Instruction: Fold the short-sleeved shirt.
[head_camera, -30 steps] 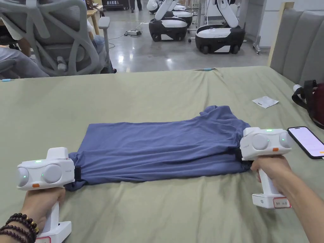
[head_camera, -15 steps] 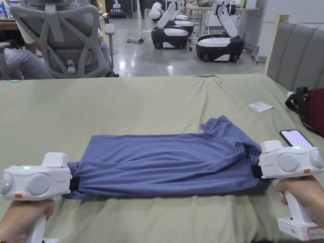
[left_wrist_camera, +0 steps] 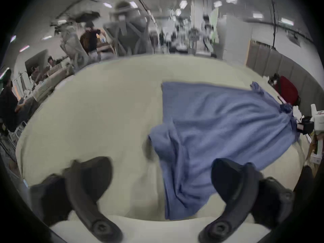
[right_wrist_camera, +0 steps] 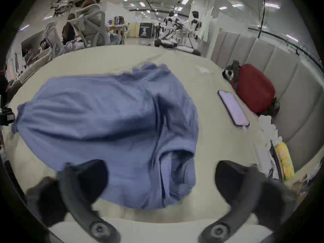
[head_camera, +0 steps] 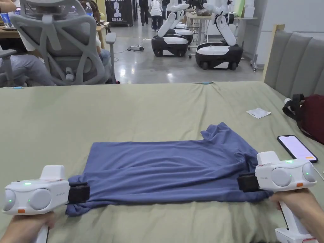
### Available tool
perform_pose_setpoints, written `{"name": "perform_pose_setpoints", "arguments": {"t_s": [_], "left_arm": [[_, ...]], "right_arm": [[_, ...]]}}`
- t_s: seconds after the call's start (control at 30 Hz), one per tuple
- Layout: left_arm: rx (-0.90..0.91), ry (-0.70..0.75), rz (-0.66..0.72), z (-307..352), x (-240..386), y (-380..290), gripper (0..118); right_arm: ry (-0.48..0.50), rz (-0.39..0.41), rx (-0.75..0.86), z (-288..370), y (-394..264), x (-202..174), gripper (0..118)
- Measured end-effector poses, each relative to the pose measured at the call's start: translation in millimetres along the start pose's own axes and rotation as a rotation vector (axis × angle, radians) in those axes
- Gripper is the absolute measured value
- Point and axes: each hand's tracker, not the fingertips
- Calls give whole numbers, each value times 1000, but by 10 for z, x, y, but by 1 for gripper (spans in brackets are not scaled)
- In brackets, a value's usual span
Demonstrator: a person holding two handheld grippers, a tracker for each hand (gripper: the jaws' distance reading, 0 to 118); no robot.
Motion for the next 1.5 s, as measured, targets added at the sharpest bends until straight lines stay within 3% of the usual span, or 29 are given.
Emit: {"name": "perform_pose_setpoints", "arguments": {"t_s": [0.03,0.1,0.13,0.17,0.2,0.23,0.27,0.33,0.43,0.6,0.63,0.67,0.7,0.73,0.77,0.83,0.97,1.13,1.2,1.27,1.3,1.33,1.4,1.43,1.5], "left_arm": [[10,-19,5,61,5,61,106],[-9,-11,12,174,50,198,106],[6,-2,7,259,99,248,88],[67,5,-8,361,152,281,60],[106,16,-25,395,140,336,19],[117,27,-38,430,185,361,0],[118,41,-36,501,237,372,0],[93,19,-22,504,238,434,0],[89,-14,-14,499,335,503,0],[77,4,-26,-13,327,863,0],[62,-3,-19,-135,328,942,5],[44,-9,1,-287,315,1029,23],[30,-9,15,-442,309,1113,56],[22,-2,25,-643,313,1200,104],[18,5,25,-839,310,1283,118],[-25,10,16,-1207,285,1403,104],[-115,38,-20,-1938,375,1589,104],[-277,101,-24,-2482,420,1360,101],[-206,90,42,-2426,396,1351,98],[-206,76,31,-2314,472,1420,57],[-172,60,16,-2245,497,1459,20],[-156,16,10,-2219,524,1477,1],[-185,63,-50,-2193,635,1465,1],[-190,54,-73,-2206,656,1450,1],[-189,64,-76,-2226,659,1438,1]], "right_arm": [[3,-4,35,82,41,28,107],[-6,-22,52,215,84,37,101],[-13,-23,80,333,126,-19,81],[-24,-26,125,416,131,-30,46],[-42,-18,152,470,129,-44,7],[-49,-25,158,495,127,-43,0],[-78,-38,166,546,205,-85,0],[-27,-55,163,605,251,-28,0],[-37,-55,161,564,322,-94,0],[-36,-57,165,419,458,-99,0],[-36,-61,173,397,488,-96,0],[-35,-63,182,333,501,-131,0],[-28,-67,188,312,532,-129,0],[-18,-73,194,295,557,-127,0],[-4,-75,198,273,584,-127,0],[15,-68,196,177,596,-148,0],[31,-50,188,46,628,-148,0],[23,-29,167,-121,680,-82,0],[24,-19,159,-179,743,-23,0],[25,-15,158,-240,911,32,0],[24,-17,164,-300,1050,74,2],[28,-27,165,-381,1180,162,21],[71,-95,168,-647,1484,272,99],[91,-113,125,-828,1619,335,118],[88,-108,67,-1142,1797,394,100]]}}
